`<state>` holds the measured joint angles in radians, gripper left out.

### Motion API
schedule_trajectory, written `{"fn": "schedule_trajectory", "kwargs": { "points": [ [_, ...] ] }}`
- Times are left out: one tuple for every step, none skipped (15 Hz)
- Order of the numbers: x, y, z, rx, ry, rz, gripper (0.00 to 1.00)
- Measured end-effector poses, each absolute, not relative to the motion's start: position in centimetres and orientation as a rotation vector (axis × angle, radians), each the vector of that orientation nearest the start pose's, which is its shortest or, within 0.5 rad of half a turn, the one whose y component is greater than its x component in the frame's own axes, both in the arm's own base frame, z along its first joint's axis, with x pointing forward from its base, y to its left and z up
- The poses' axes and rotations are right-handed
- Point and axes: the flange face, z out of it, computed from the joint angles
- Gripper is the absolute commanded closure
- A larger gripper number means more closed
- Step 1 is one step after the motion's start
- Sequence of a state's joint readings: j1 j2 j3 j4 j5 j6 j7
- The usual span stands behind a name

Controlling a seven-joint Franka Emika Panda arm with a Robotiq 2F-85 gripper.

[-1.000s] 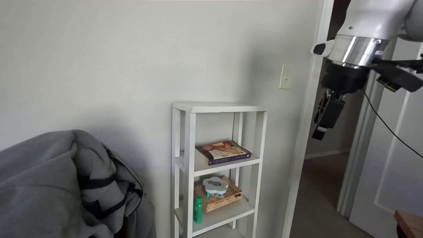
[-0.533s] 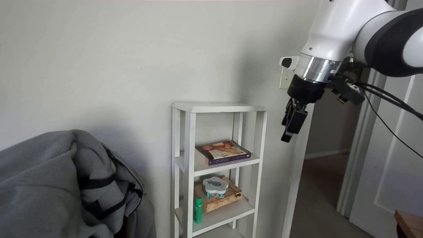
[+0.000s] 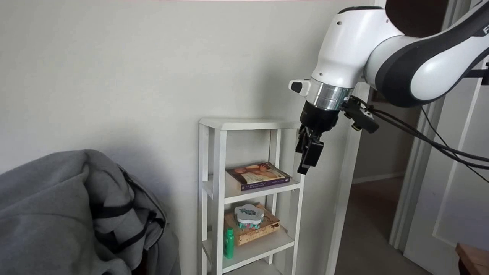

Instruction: Move the book to the top of the shelf

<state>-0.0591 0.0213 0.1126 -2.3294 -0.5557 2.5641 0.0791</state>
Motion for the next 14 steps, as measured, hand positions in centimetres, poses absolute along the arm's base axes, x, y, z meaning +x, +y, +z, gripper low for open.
{"fn": "schedule_trajectory", "kwargs": {
  "points": [
    [53.2, 4.1, 34.4, -3.376, -0.737, -0.396, 0.00],
    [53.7, 4.5, 33.9, -3.376, -0.763, -0.391, 0.00],
    [54.1, 4.9, 33.4, -3.378, -0.790, -0.387, 0.00],
    [54.4, 5.3, 32.8, -3.386, -0.813, -0.385, 0.00],
    [54.7, 5.6, 32.3, -3.406, -0.829, -0.390, 0.00],
    [55.0, 5.7, 31.9, -3.432, -0.832, -0.402, 0.00],
    [55.3, 5.9, 31.4, -3.456, -0.826, -0.422, 0.00],
    [55.5, 6.0, 31.0, -3.477, -0.811, -0.444, 0.00],
    [55.7, 6.1, 30.6, -3.494, -0.791, -0.462, 0.00],
    [55.8, 6.2, 30.3, -3.505, -0.775, -0.475, 0.00],
    [56.0, 6.2, 30.2, -3.509, -0.767, -0.479, 0.00],
    [56.1, 6.3, 30.1, -3.510, -0.761, -0.481, 0.00],
    [56.2, 6.3, 30.2, -3.511, -0.758, -0.484, 0.00],
    [56.2, 6.2, 30.2, -3.512, -0.756, -0.486, 0.00]
  ]
}}
